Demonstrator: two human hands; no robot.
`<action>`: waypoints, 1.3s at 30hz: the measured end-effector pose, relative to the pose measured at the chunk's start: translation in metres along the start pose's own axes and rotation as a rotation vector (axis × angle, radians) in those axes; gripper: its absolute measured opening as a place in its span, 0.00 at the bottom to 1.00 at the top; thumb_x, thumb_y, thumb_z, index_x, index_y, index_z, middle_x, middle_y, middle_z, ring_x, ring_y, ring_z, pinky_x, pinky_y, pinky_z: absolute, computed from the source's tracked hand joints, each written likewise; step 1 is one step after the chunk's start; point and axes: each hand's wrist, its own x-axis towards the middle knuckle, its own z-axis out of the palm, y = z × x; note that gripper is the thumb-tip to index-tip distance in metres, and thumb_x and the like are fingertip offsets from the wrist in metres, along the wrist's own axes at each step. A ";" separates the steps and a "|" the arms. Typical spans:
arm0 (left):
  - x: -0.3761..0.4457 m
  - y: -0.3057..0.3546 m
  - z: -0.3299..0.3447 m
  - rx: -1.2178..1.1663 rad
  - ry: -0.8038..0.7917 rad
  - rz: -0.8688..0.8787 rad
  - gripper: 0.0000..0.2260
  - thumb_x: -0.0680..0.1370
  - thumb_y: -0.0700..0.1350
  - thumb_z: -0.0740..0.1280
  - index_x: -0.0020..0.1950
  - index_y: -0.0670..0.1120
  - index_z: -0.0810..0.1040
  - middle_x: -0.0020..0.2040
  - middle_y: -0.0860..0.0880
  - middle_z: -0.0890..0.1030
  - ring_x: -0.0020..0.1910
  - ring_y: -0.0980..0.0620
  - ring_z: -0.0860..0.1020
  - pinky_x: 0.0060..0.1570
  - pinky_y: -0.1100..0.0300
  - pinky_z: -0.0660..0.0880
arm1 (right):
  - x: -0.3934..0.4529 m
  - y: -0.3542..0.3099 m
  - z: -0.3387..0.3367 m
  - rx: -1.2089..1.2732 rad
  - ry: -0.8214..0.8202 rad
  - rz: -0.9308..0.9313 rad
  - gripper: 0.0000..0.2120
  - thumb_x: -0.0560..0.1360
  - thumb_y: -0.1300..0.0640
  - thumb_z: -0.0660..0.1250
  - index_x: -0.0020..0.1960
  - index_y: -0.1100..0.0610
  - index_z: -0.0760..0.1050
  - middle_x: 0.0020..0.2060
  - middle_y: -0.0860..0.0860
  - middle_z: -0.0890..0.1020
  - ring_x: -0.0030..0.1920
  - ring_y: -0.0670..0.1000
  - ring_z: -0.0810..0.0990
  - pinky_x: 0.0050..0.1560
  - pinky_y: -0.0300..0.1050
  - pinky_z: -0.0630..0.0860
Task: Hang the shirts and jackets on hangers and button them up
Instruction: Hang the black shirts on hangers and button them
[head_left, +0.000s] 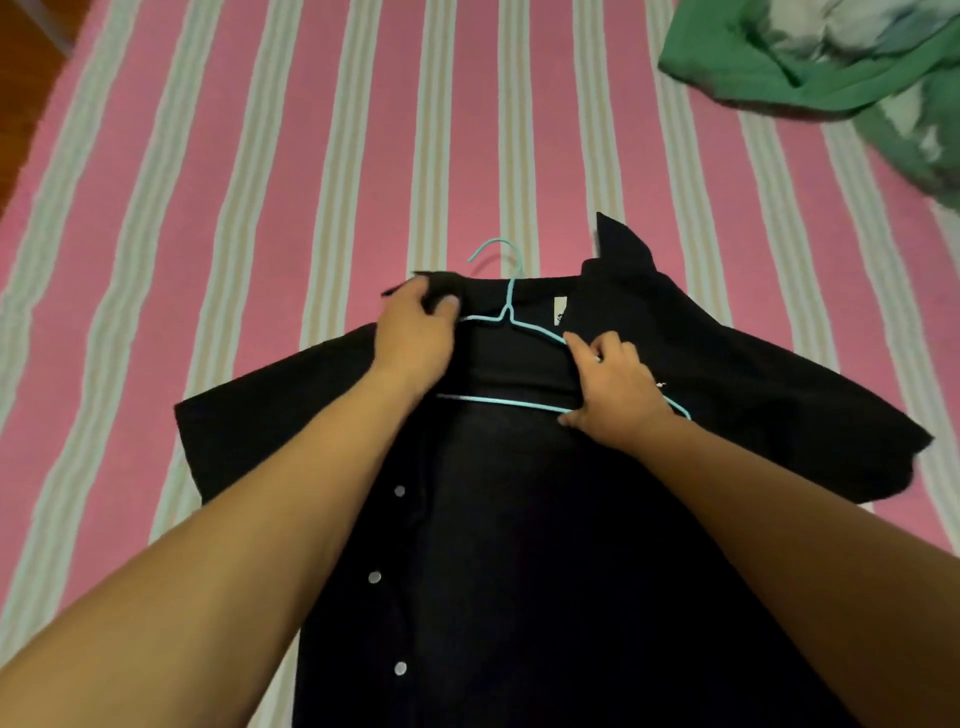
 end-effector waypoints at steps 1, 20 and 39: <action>-0.014 0.011 0.010 0.047 -0.253 0.113 0.13 0.81 0.47 0.67 0.66 0.49 0.81 0.60 0.51 0.84 0.61 0.53 0.80 0.67 0.56 0.73 | 0.002 0.000 0.000 0.002 -0.016 0.006 0.52 0.66 0.41 0.79 0.80 0.52 0.54 0.65 0.55 0.65 0.64 0.58 0.67 0.66 0.55 0.70; 0.036 -0.040 0.018 0.995 -0.066 0.422 0.11 0.82 0.47 0.65 0.63 0.47 0.76 0.53 0.46 0.77 0.49 0.44 0.74 0.49 0.47 0.76 | 0.091 -0.005 -0.029 0.302 -0.026 0.477 0.18 0.76 0.50 0.72 0.59 0.60 0.73 0.60 0.59 0.79 0.57 0.61 0.79 0.51 0.52 0.76; 0.060 0.014 -0.005 0.703 0.138 0.363 0.06 0.83 0.44 0.61 0.54 0.42 0.75 0.49 0.45 0.71 0.44 0.41 0.72 0.44 0.50 0.67 | -0.007 0.090 -0.176 0.727 0.051 0.349 0.16 0.82 0.46 0.63 0.47 0.57 0.80 0.47 0.57 0.86 0.46 0.56 0.84 0.55 0.54 0.80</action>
